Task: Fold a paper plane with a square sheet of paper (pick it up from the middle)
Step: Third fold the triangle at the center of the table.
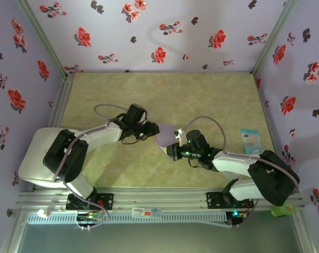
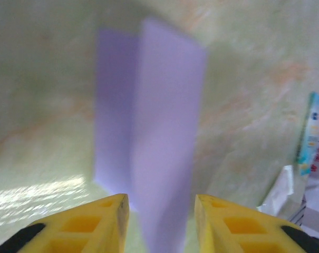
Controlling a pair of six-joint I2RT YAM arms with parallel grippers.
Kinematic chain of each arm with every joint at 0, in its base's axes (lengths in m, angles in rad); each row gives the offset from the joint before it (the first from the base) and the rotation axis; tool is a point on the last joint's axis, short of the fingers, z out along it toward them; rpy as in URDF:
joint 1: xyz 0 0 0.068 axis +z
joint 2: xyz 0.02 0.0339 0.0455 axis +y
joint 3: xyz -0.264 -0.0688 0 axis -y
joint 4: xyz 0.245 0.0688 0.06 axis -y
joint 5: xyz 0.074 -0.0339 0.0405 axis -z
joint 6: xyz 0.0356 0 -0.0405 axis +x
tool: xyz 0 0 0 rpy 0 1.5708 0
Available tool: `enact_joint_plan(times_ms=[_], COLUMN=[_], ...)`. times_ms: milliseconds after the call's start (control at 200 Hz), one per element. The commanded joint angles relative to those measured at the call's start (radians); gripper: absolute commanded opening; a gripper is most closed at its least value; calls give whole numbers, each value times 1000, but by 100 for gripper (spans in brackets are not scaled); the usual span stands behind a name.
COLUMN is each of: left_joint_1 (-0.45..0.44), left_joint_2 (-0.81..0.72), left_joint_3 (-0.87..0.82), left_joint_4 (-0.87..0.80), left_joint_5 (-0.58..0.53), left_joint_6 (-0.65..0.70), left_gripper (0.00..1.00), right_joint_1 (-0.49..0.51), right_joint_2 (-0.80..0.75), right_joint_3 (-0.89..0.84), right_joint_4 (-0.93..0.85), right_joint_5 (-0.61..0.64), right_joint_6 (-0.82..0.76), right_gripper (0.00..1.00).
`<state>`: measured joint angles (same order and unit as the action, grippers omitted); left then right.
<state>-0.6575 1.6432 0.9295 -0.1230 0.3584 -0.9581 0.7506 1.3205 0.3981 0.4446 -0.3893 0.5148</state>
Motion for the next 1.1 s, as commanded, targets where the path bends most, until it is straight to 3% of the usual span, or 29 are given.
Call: enact_joint_plan(times_ms=[0,280,445,560,670,750,950,1095], left_joint_1=[-17,-45,-51,-52,-51,-52,-53,-53], left_joint_2=[0,72,96,95,86,79,60,49], left_joint_3=[-57,-61,-57,-70,-88,-100,-123,-126], left_joint_4=[100,223,235,250,277,299,339,331], left_joint_5=[-2,27,31,30,24,20,12,7], left_joint_6=[-97,-169,-171,-181,-195,-212,-236,-235], left_gripper=[42,47,39,25,11,0,0,0], right_joint_1=[-7,-7,-4,1,15,45,142,225], right_joint_2=[-13,-19,-27,-35,-54,-86,-185,-182], right_joint_3=[8,2,-4,3,15,33,95,118], right_joint_4=[14,15,34,6,-57,-146,-387,-419], right_joint_5=[21,15,4,0,7,66,230,396], right_joint_6=[-26,-34,-54,-84,-132,-189,-334,-394], right_gripper=[0,0,0,1,9,21,31,49])
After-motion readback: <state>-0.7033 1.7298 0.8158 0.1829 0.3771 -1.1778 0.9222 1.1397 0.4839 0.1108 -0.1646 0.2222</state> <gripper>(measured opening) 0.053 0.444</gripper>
